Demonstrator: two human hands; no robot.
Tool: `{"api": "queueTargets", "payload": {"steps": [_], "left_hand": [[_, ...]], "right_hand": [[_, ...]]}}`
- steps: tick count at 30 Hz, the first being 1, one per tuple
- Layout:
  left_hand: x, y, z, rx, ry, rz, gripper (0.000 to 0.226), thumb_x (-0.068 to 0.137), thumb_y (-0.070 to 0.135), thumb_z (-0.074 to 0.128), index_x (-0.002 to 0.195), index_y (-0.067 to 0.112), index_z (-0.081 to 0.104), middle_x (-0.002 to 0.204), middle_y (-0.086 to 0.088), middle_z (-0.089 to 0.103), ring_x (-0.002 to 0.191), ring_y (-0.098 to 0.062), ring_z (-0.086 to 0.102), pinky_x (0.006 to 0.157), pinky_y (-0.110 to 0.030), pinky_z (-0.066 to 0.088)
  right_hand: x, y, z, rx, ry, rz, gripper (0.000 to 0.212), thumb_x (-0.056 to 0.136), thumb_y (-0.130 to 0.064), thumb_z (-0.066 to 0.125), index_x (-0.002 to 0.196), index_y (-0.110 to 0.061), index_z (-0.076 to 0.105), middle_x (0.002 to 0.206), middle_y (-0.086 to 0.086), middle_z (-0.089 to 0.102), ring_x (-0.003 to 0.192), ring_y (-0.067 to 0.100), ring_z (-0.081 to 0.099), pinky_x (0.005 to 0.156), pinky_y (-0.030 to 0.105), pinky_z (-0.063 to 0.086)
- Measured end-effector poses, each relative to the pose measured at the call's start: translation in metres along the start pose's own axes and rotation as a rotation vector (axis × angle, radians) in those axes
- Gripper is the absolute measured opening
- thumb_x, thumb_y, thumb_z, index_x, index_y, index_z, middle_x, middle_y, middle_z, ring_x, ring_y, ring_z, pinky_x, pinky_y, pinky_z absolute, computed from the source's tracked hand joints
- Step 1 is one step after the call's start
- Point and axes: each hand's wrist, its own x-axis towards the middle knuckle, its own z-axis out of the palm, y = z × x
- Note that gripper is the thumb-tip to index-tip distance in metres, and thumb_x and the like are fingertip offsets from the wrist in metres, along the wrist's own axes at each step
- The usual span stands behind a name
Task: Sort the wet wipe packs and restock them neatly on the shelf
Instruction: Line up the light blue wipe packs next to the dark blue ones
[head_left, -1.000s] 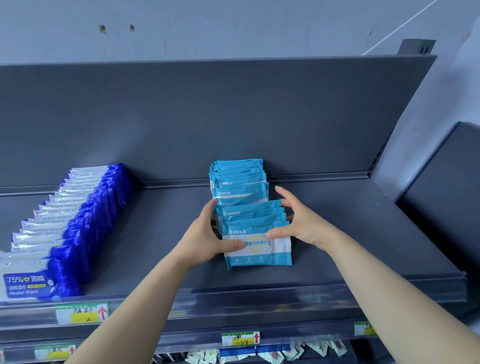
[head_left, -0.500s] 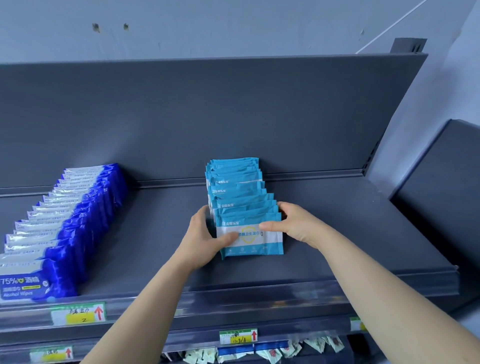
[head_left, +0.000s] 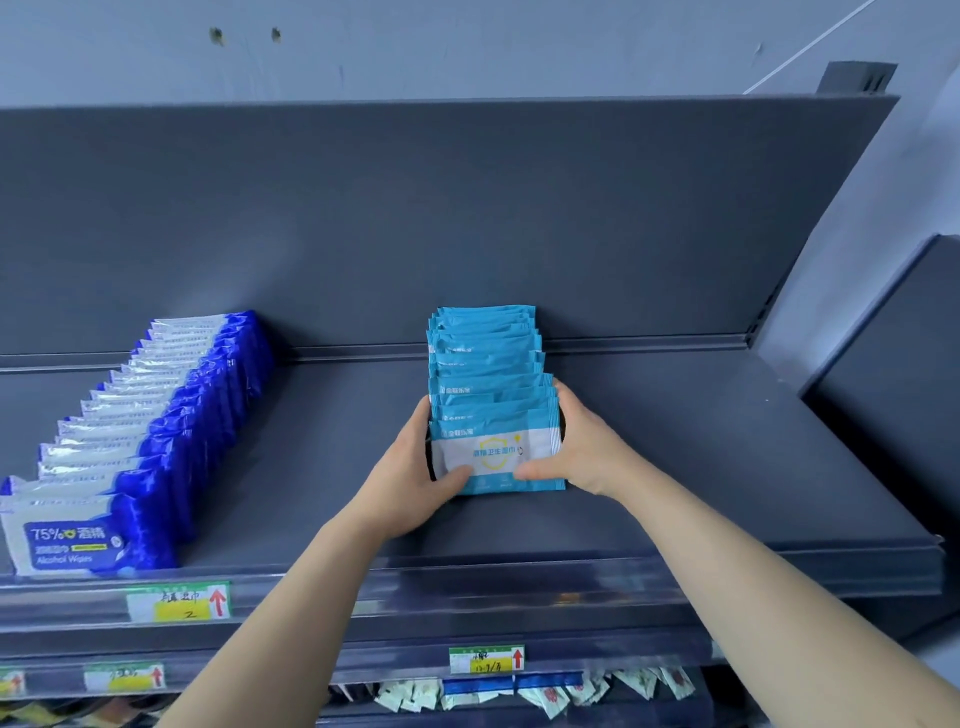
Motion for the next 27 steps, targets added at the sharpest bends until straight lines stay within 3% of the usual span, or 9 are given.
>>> {"api": "queueTargets", "payload": {"steps": [5,10,12,14,16,20,23,27], "left_hand": [[0.004,-0.002,0.0,0.045,0.001,0.001,0.069,0.083,0.025,0.067,0.139,0.036,0.029,0.13,0.022,0.049,0.112,0.001,0.048,0.085,-0.015,0.037],[-0.007,0.003,0.003,0.144,0.112,0.071,0.073,0.08,0.025,0.069,0.139,0.029,0.027,0.126,0.023,0.038,0.122,0.0,0.037,0.093,-0.019,0.035],[-0.013,0.001,0.006,0.225,0.151,0.109,0.083,0.078,0.029,0.07,0.145,0.024,0.022,0.14,0.015,0.035,0.129,-0.006,0.034,0.103,-0.026,0.037],[-0.015,0.001,0.008,0.303,0.15,0.119,0.086,0.079,0.03,0.069,0.149,0.017,0.02,0.15,0.005,0.028,0.135,-0.014,0.031,0.11,-0.031,0.031],[-0.017,0.004,0.008,0.406,0.167,0.15,0.081,0.08,0.029,0.069,0.147,0.011,0.027,0.152,-0.004,0.027,0.137,-0.023,0.031,0.112,-0.035,0.028],[-0.011,0.008,0.001,0.604,0.313,0.316,0.06,0.072,0.027,0.074,0.126,0.007,0.056,0.137,-0.016,0.046,0.124,-0.037,0.045,0.102,-0.047,0.04],[-0.008,0.019,-0.004,0.633,0.267,0.443,0.045,0.072,0.026,0.076,0.112,0.008,0.065,0.118,-0.012,0.062,0.107,-0.036,0.058,0.09,-0.046,0.048],[-0.027,0.037,0.001,0.606,0.136,0.672,0.029,0.074,0.025,0.071,0.098,0.009,0.07,0.099,-0.008,0.068,0.087,-0.034,0.063,0.078,-0.041,0.051]], "right_hand": [[-0.003,-0.006,0.006,-0.001,0.058,-0.019,0.107,0.062,-0.027,0.086,0.145,-0.037,0.019,0.125,-0.021,0.052,0.11,0.002,0.053,0.087,0.021,0.046],[-0.017,-0.004,0.007,-0.088,0.128,-0.011,0.092,0.064,-0.026,0.085,0.135,-0.034,0.027,0.12,-0.021,0.048,0.11,0.003,0.05,0.074,0.012,0.04],[-0.025,-0.006,0.007,-0.148,0.132,0.015,0.098,0.067,-0.029,0.085,0.142,-0.028,0.022,0.122,-0.019,0.042,0.114,0.002,0.043,0.085,0.017,0.04],[-0.034,-0.009,0.008,-0.195,0.147,0.056,0.114,0.066,-0.039,0.084,0.15,-0.026,0.009,0.145,-0.011,0.034,0.131,0.009,0.036,0.106,0.029,0.036],[-0.044,-0.013,0.008,-0.239,0.178,0.098,0.115,0.068,-0.041,0.082,0.152,-0.025,0.005,0.157,-0.004,0.022,0.141,0.013,0.028,0.114,0.035,0.031],[-0.066,-0.026,0.012,-0.392,0.298,0.122,0.083,0.083,-0.039,0.069,0.15,-0.019,0.024,0.156,-0.003,0.024,0.141,0.014,0.027,0.114,0.031,0.027],[-0.092,-0.04,0.019,-0.536,0.407,0.145,0.063,0.092,-0.038,0.058,0.147,-0.017,0.034,0.155,-0.003,0.028,0.141,0.014,0.03,0.113,0.028,0.026],[-0.147,-0.059,0.04,-0.603,0.578,0.257,0.055,0.096,-0.035,0.052,0.145,-0.015,0.039,0.153,-0.001,0.034,0.14,0.014,0.032,0.112,0.024,0.024]]}}
